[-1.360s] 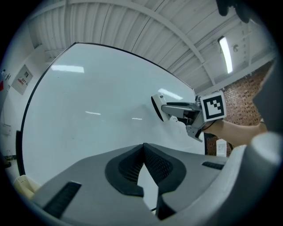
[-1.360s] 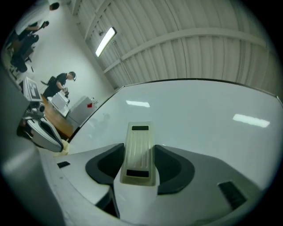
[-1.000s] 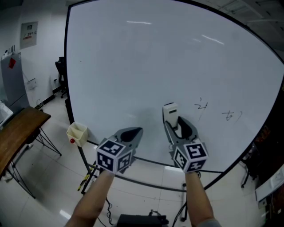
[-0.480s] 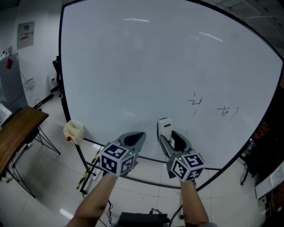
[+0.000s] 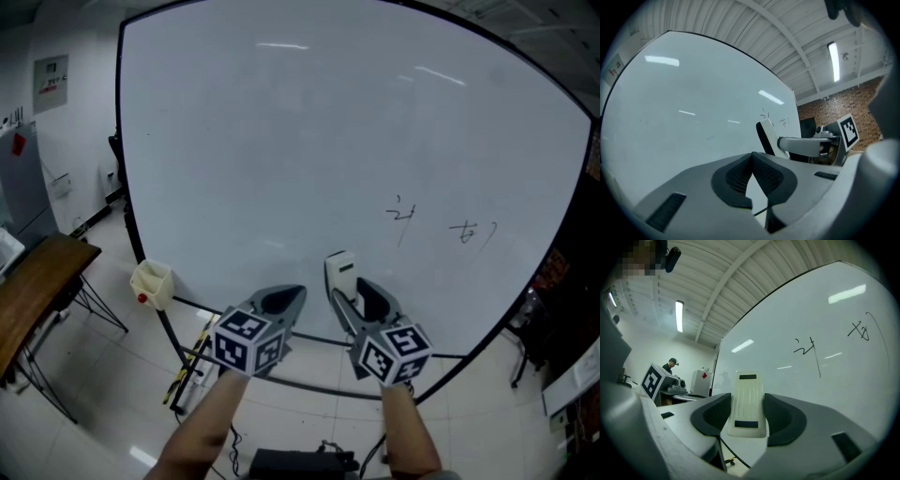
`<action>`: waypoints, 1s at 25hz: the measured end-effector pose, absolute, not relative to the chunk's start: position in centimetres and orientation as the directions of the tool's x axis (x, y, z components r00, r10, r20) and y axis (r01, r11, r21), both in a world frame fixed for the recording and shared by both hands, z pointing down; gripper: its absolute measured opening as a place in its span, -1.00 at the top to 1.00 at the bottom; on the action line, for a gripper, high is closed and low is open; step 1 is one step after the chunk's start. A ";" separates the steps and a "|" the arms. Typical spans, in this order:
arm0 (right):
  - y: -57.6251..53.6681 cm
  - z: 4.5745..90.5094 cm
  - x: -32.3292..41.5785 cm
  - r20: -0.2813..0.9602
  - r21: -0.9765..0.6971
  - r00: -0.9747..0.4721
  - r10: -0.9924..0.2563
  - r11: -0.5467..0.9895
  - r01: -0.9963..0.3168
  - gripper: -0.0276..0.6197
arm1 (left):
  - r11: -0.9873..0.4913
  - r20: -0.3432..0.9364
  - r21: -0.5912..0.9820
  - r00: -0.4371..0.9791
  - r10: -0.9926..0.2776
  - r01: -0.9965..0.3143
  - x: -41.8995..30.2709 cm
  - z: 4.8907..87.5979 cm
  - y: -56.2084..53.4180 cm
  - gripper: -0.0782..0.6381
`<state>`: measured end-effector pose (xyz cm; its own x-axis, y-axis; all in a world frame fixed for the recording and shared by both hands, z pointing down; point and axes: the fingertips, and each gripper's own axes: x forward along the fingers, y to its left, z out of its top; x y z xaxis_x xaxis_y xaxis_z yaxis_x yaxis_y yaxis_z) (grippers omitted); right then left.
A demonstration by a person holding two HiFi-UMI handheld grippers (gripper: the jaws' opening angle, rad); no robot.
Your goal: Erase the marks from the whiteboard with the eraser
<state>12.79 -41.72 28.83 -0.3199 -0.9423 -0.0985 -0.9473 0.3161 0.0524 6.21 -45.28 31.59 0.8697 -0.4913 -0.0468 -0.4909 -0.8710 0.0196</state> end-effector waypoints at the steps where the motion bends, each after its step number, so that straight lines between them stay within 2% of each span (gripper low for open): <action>1: -41.7 28.8 12.8 -0.098 0.054 -0.321 -0.942 0.318 -0.947 0.21 | -0.871 -0.047 0.019 0.870 -0.492 -0.491 6.3 31.6 -45.3 0.77; 25: -42.2 28.6 14.4 -0.112 0.022 -0.337 -0.935 0.337 -0.941 0.21 | -0.868 -0.039 0.010 0.867 -0.496 -0.496 8.3 31.4 -45.8 0.77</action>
